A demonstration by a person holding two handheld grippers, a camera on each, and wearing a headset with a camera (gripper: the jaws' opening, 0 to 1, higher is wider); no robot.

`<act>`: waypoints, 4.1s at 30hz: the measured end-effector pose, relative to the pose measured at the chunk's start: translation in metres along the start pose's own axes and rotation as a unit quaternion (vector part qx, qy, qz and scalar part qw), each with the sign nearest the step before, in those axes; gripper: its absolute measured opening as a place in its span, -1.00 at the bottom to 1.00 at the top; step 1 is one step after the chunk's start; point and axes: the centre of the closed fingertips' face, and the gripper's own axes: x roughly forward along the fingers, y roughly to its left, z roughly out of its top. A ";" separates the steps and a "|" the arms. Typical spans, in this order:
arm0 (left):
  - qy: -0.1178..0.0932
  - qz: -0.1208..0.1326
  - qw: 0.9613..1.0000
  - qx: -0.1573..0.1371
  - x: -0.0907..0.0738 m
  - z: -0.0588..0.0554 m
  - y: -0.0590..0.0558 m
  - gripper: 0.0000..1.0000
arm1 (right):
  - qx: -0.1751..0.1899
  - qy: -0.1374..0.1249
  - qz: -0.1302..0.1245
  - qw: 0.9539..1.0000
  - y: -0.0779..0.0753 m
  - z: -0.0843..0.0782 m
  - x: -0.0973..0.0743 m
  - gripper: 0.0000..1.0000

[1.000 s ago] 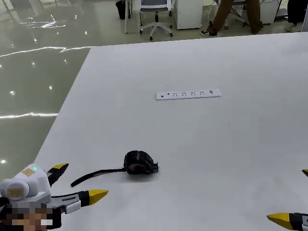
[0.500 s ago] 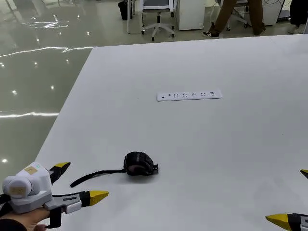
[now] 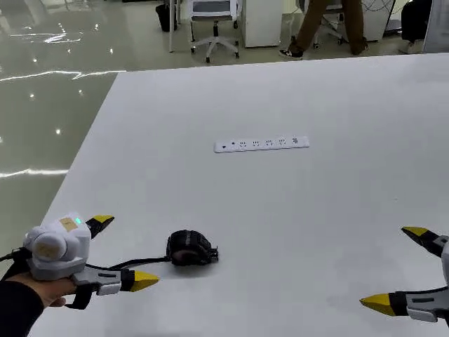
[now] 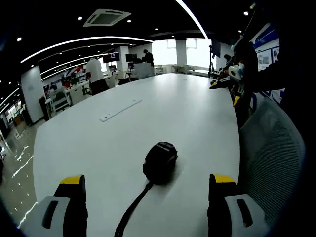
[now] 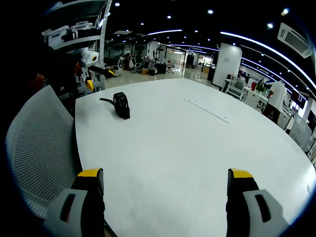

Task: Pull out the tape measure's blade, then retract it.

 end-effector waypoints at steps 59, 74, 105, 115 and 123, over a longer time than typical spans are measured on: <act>0.225 -0.196 0.932 0.206 0.110 -0.018 -0.038 -0.41 | -0.154 0.079 0.262 0.949 0.124 0.074 0.242 0.06; 0.201 -0.188 0.945 0.178 0.110 -0.018 -0.038 -0.39 | -0.209 0.107 0.282 0.930 0.141 0.067 0.270 -0.72; 0.185 -0.185 0.953 0.155 0.109 -0.017 -0.033 -0.39 | -0.171 0.114 0.281 0.938 0.123 0.058 0.261 -0.84; 0.184 -0.182 0.954 0.148 0.108 -0.017 -0.033 -0.39 | -0.173 0.118 0.276 0.938 0.120 0.055 0.259 -0.84; 0.183 -0.179 0.956 0.146 0.108 -0.017 -0.033 -0.39 | -0.177 0.117 0.275 0.938 0.116 0.052 0.255 -0.84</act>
